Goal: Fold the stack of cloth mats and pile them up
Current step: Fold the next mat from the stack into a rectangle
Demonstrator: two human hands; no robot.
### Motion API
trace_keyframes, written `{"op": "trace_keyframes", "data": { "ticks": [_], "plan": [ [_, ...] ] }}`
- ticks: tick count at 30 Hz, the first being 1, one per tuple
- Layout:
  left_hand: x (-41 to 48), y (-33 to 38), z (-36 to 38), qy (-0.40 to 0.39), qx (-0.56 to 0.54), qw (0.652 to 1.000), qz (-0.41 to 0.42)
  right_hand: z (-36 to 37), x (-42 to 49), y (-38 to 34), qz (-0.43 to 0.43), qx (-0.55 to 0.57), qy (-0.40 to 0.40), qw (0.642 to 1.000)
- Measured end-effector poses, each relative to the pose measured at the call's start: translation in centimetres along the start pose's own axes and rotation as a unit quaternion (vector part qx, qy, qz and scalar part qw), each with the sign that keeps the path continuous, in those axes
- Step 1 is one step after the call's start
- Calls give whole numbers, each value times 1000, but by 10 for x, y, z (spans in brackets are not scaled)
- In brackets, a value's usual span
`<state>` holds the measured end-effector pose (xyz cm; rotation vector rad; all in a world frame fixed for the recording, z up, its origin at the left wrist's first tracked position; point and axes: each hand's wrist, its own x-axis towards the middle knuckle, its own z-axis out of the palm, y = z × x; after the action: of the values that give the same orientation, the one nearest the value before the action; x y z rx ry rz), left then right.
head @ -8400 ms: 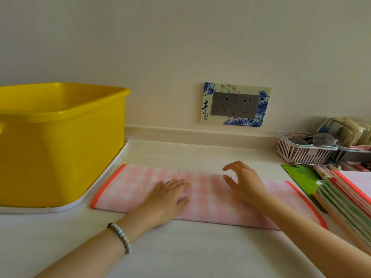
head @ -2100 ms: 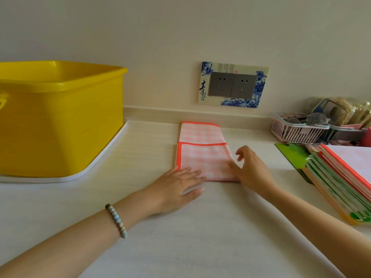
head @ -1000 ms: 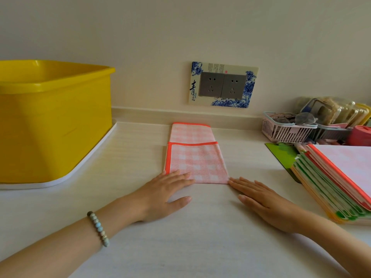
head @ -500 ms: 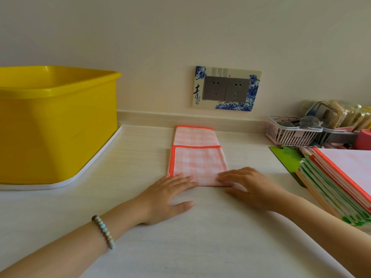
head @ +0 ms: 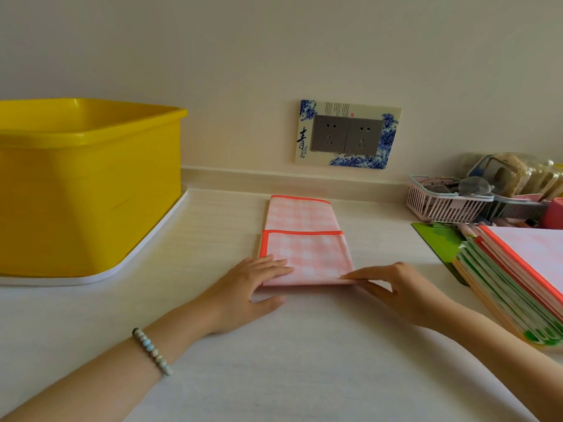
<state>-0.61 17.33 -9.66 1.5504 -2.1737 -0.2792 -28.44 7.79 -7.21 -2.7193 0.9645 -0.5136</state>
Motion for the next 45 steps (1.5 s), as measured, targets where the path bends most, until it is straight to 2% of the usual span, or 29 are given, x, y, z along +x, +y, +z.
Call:
{"op": "trace_keyframes", "data": {
  "ticks": [5,9,13,20,24,26,31,34,37,39,42,45],
  "plan": [
    [2,-9,-12,-43,55,997,25,-13,-36,-19,-8,73,-16,997],
    [5,-11,-6,-62,101,993,17,-18,-54,-24,-26,135,10,990],
    [2,-7,-5,-99,143,984,43,-13,-58,-20,-58,81,20,995],
    [-15,-5,-4,-137,124,981,64,-4,-33,-11,-80,-42,-95,991],
    [-20,-11,2,-156,160,971,85,6,-24,-8,-76,-19,-118,990],
    [-21,-11,3,-156,154,973,70,11,-23,-5,-85,-13,-123,989],
    [-27,-14,0,-105,125,985,47,14,-22,2,-95,-12,-122,988],
    [-28,-18,-4,-62,100,993,1,15,-19,4,-89,-3,-108,990],
    [-21,-19,-11,-19,35,999,-25,17,-15,9,-55,71,-75,993],
    [-13,-18,-15,6,-57,997,-50,17,-11,7,-2,134,-23,991],
    [-1,-22,-18,64,-131,986,-86,19,3,5,76,208,63,973],
    [8,-28,-16,109,-163,975,-99,21,15,4,111,294,98,944]
  ]
}}
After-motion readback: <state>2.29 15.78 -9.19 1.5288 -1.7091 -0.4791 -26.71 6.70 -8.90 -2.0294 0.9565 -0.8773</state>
